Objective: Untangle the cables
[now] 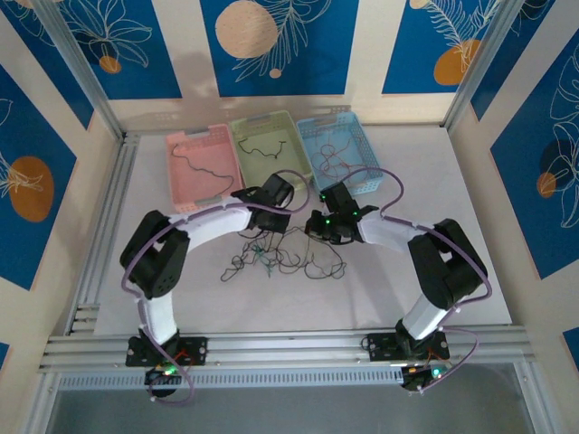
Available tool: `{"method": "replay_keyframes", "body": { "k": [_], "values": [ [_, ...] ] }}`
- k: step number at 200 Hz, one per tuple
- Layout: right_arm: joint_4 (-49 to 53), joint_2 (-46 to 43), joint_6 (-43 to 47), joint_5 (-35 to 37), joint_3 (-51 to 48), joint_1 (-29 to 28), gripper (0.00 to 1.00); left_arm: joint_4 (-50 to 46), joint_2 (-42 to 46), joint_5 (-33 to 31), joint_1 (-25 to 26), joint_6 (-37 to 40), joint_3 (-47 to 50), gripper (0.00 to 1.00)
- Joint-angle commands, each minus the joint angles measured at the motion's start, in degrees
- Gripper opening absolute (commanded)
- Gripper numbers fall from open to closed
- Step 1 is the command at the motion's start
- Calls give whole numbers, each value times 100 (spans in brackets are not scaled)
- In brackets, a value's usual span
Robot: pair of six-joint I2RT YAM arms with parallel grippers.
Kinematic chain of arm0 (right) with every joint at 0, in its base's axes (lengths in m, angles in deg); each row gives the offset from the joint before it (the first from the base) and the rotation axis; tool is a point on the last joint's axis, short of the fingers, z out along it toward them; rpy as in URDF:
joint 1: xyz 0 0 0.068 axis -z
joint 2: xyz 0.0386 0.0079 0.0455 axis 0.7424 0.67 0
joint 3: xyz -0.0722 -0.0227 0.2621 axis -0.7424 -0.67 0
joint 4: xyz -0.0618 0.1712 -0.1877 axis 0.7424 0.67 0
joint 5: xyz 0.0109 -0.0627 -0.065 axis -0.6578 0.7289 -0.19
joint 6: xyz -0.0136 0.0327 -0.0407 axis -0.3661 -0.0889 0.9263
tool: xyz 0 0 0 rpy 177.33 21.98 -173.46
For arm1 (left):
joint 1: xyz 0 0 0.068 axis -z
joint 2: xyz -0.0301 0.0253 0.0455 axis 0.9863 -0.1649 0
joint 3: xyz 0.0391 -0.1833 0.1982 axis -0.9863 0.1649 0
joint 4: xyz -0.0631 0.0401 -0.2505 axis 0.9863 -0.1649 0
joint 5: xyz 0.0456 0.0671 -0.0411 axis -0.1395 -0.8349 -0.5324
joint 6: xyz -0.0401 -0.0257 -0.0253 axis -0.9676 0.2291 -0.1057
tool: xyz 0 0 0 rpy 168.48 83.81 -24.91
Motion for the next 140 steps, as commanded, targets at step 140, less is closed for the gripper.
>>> {"method": "replay_keyframes", "body": {
  "k": [140],
  "values": [
    [-73,-2991,-462,-1349,-2524,4767,0,-2508,5384,-1422,-1061,9,863,0]
  ]
}}
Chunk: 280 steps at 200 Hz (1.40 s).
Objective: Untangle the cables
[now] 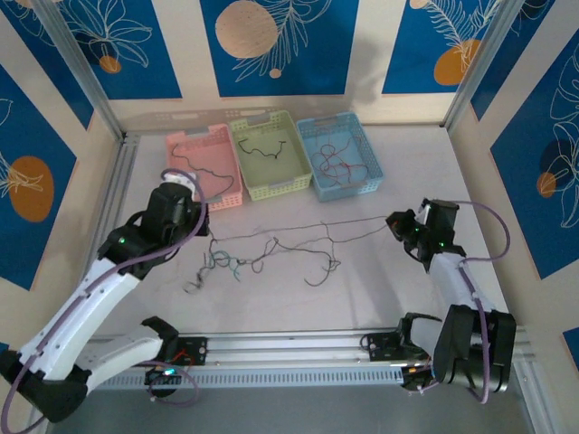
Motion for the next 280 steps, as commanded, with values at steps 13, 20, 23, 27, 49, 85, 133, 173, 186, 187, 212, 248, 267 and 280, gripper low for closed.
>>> {"method": "replay_keyframes", "body": {
  "k": [13,20,23,27,49,85,133,173,186,187,212,248,267,280],
  "values": [
    [353,103,-340,-95,-371,729,0,-871,281,-515,-102,90,-460,0],
    [349,108,-389,-132,-427,867,0,-951,307,-614,-99,123,-537,0],
    [348,105,-395,-135,-452,909,0,-993,319,-650,-97,133,-568,0],
    [346,90,-424,-136,-481,979,0,-1038,330,-693,-99,144,-605,0],
    [416,-138,-483,-18,-601,1147,0,-1218,427,-833,-105,205,-766,0],
    [581,-514,-400,228,-607,1119,0,-1314,435,-843,-105,295,-895,0],
    [871,-563,-334,643,-475,1117,0,-1825,513,-1710,-114,796,-1646,0],
    [1107,-708,-307,1146,-480,1107,0,-2087,448,-2106,-115,1222,-2621,0],
    [1146,-745,-297,1232,-487,1096,0,-2072,379,-2168,-116,1373,-2927,0],
    [1147,-746,-294,1238,-487,1094,0,-2068,371,-2170,-119,1379,-2948,0],
    [1219,-748,-281,1353,-486,1085,0,-2052,150,-2284,-115,1636,-3574,0],
    [1251,-781,-270,1402,-489,1085,0,-1931,-90,-2130,-115,1766,-4053,0],
    [1248,-782,-266,1410,-488,1088,0,-1936,-207,-1837,-120,1647,-4062,0],
    [1232,-793,-244,1390,-494,1085,0,-1887,-240,-1524,-115,1543,-3941,0]
  ]
}}
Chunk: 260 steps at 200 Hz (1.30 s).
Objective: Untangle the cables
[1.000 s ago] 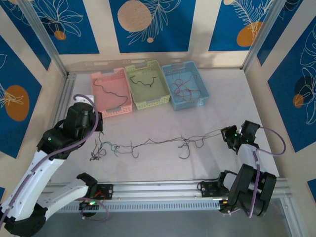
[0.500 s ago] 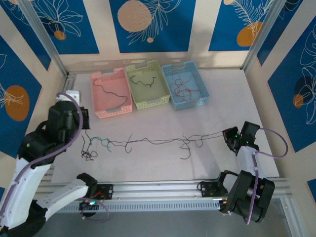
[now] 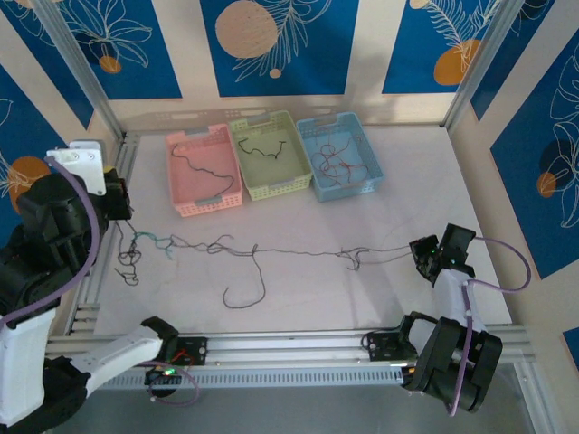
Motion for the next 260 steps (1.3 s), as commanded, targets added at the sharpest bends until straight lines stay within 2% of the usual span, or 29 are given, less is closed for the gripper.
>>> {"method": "replay_keyframes", "body": {
  "k": [1,48,74,108,180,260],
  "values": [
    [99,-121,80,122,82,-17,0,62,-121,473,-64,-13,39,0],
    [-382,-278,170,-525,45,-203,0,398,-501,2643,-65,-505,1111,0],
    [-460,-352,249,-919,245,-499,0,971,-544,3213,-64,-765,2045,0],
    [53,-681,452,-1475,1046,-976,0,1564,-597,3851,-60,-1048,3071,0],
    [558,-849,1039,-2122,2922,-2349,0,1227,-324,3829,-51,-793,3732,0],
    [624,-219,1192,-1894,4072,-2991,0,1381,260,3654,-48,-738,4258,0]
  ]
}}
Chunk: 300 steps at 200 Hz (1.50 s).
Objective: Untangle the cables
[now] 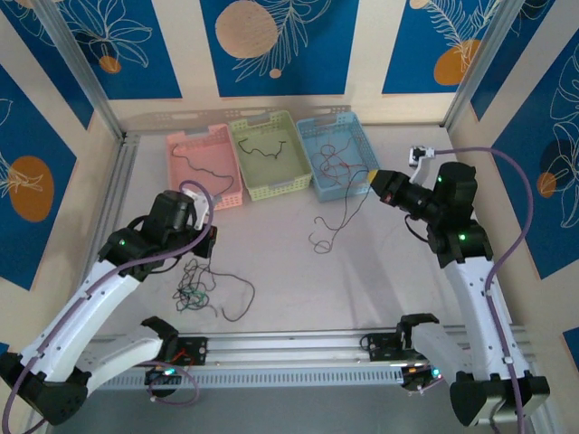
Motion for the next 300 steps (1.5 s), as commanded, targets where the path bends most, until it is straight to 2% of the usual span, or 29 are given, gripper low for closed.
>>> {"method": "replay_keyframes", "body": {
  "k": [1,26,66,91,126,190,251,268,300],
  "values": [
    [60,195,112,-16,415,-170,0,113,168,-82,-32,64,89,0],
    [104,507,138,71,850,-437,0,203,322,-285,-32,64,198,0],
    [-24,1157,95,230,1571,-1014,0,72,689,-957,-32,6,91,0],
    [-56,1852,112,397,2468,-1480,0,-109,939,-1314,-31,-136,-7,0],
    [-125,3040,10,570,3868,-1885,0,-338,1241,-1418,-34,-278,-15,0],
    [10,5345,-420,560,6571,-2114,0,-737,1844,-1752,-33,-412,267,0],
    [679,7404,-215,1005,9238,-2185,0,-563,1933,-1506,-40,-401,461,0],
    [637,7752,-131,1208,9565,-2159,0,-541,1967,-1529,-47,-402,503,0],
    [248,7999,-52,1737,9388,-2080,0,-513,1943,-1513,-45,-384,523,0]
  ]
}}
